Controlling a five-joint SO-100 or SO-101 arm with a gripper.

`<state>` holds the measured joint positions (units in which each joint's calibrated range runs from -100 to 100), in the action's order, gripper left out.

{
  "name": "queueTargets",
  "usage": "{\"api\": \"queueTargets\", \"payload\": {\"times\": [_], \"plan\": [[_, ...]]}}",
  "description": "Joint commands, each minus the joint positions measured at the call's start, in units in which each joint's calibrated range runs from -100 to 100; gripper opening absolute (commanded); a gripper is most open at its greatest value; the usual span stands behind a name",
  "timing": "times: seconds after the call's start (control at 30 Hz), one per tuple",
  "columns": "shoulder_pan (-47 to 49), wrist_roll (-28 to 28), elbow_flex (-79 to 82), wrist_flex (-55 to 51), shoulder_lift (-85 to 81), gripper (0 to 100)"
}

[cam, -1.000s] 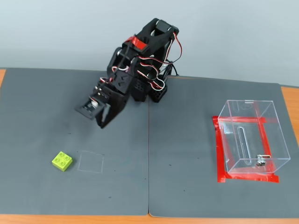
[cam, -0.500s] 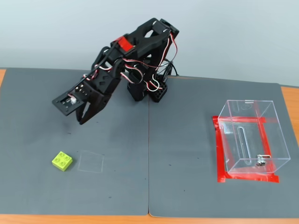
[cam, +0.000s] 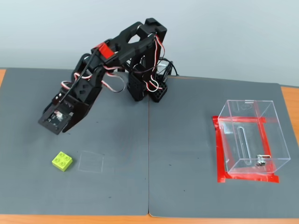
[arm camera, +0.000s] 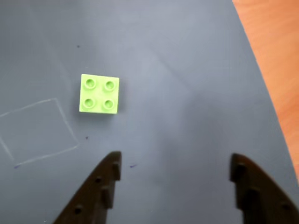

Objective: Pick the green lego block and place it into the transparent box

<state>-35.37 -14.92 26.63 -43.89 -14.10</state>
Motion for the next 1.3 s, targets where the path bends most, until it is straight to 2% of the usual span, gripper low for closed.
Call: {"api": "queueTargets", "payload": {"times": [0.0,0.47,0.87,1.27], "plan": [[-0.25,-0.47,-5.51,1.18,2.87,31],[2.51,-0.47,-18.98,1.35,18.98,42],[6.76,-0.11,-19.44,4.13,21.35,41],[6.32,-0.11,-20.25,4.13,26.86,42]]}}
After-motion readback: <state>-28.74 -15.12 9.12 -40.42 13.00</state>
